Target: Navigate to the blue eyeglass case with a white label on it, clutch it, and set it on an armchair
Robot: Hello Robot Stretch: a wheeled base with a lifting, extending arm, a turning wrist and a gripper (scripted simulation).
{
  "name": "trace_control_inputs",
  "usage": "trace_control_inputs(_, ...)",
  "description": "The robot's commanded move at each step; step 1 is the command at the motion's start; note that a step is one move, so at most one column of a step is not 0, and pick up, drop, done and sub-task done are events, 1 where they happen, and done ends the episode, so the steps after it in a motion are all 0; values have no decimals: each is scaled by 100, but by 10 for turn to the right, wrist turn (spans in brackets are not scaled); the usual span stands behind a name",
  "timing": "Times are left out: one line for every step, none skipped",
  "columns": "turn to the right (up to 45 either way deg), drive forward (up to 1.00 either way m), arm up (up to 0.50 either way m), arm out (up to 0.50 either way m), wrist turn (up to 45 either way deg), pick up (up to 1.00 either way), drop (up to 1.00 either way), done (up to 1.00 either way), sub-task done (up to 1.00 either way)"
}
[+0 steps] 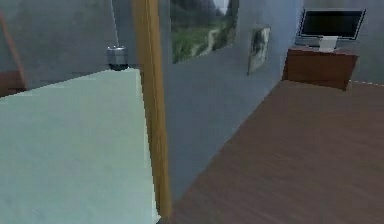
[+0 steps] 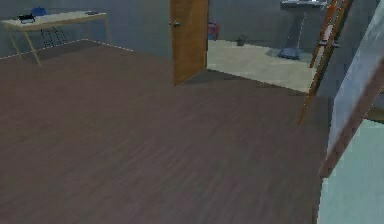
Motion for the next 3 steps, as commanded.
trace_control_inputs(-420, 0, 0, 0, 0, 0, 0, 0, 0)
trace_control_inputs(0, 100, 0, 0, 0, 0, 0, 0, 0)
trace_control_inputs(-30, 0, 0, 0, 0, 0, 0, 0, 0)
